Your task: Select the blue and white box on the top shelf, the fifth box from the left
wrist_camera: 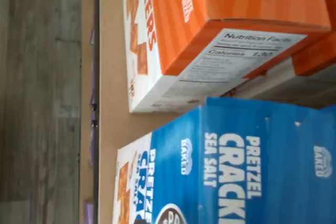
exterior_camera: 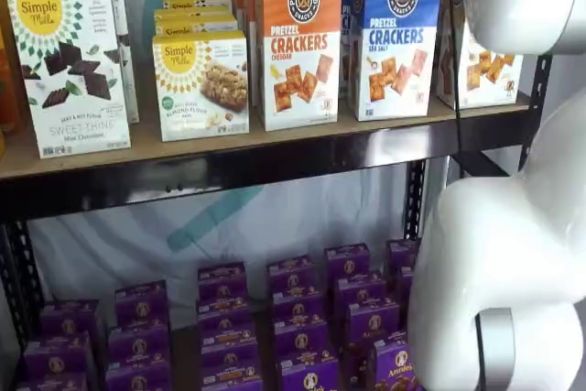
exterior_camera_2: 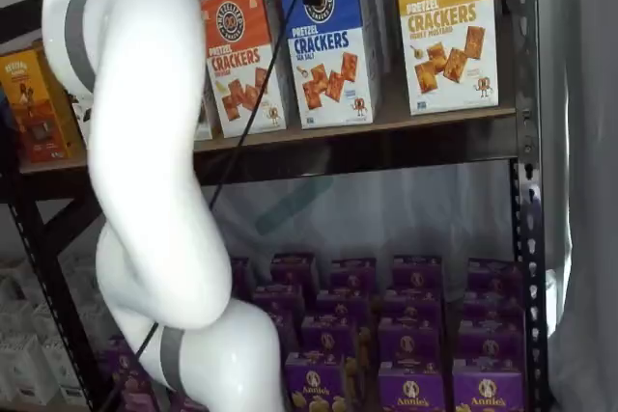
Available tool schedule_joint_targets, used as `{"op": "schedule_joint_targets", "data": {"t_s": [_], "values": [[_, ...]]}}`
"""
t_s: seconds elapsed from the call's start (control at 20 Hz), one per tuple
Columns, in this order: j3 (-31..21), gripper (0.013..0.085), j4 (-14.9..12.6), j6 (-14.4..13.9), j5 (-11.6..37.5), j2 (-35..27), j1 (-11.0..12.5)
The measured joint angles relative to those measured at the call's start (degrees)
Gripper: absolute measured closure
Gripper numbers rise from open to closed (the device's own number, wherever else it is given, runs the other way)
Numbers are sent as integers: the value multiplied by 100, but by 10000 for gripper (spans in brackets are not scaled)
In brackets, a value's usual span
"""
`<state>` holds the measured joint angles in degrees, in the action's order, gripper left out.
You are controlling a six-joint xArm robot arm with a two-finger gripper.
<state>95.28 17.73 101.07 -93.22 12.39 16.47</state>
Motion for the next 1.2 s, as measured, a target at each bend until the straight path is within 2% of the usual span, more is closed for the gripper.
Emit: {"op": "schedule_joint_targets", "data": {"t_s": [0.6,1.2], "values": [[219,130,-697,-126,-373,-131,-331],[235,130,-863,-107,-519,-141,-360]]}}
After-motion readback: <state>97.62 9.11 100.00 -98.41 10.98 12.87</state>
